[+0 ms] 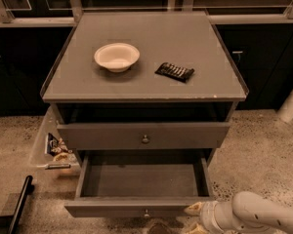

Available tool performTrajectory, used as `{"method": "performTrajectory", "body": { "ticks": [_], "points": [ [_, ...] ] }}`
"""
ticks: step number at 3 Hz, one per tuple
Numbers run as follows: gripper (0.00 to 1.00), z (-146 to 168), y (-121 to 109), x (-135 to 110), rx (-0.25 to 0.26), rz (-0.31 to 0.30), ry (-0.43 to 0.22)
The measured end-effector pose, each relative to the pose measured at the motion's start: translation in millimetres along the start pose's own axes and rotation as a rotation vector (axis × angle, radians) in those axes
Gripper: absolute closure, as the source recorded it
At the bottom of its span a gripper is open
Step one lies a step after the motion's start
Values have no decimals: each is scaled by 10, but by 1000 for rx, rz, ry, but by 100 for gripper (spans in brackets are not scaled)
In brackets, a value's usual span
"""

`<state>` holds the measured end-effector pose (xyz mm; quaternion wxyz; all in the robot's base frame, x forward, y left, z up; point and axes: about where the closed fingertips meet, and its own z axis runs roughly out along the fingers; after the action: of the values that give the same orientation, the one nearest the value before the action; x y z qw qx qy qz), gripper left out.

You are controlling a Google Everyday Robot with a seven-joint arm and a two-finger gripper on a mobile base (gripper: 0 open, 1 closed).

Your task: Close middle drawer

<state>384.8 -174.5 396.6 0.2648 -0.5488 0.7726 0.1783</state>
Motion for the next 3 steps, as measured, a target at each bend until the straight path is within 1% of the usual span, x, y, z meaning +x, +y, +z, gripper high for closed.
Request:
{"method": "performTrajectory", "body": {
  "ticks": [1, 2, 3],
  "points": [
    [0, 34, -12, 6, -7, 3, 0],
    [19, 58, -123, -14, -4, -1, -12],
    [42, 63, -337, -66, -12, -25, -50]
  ]
}}
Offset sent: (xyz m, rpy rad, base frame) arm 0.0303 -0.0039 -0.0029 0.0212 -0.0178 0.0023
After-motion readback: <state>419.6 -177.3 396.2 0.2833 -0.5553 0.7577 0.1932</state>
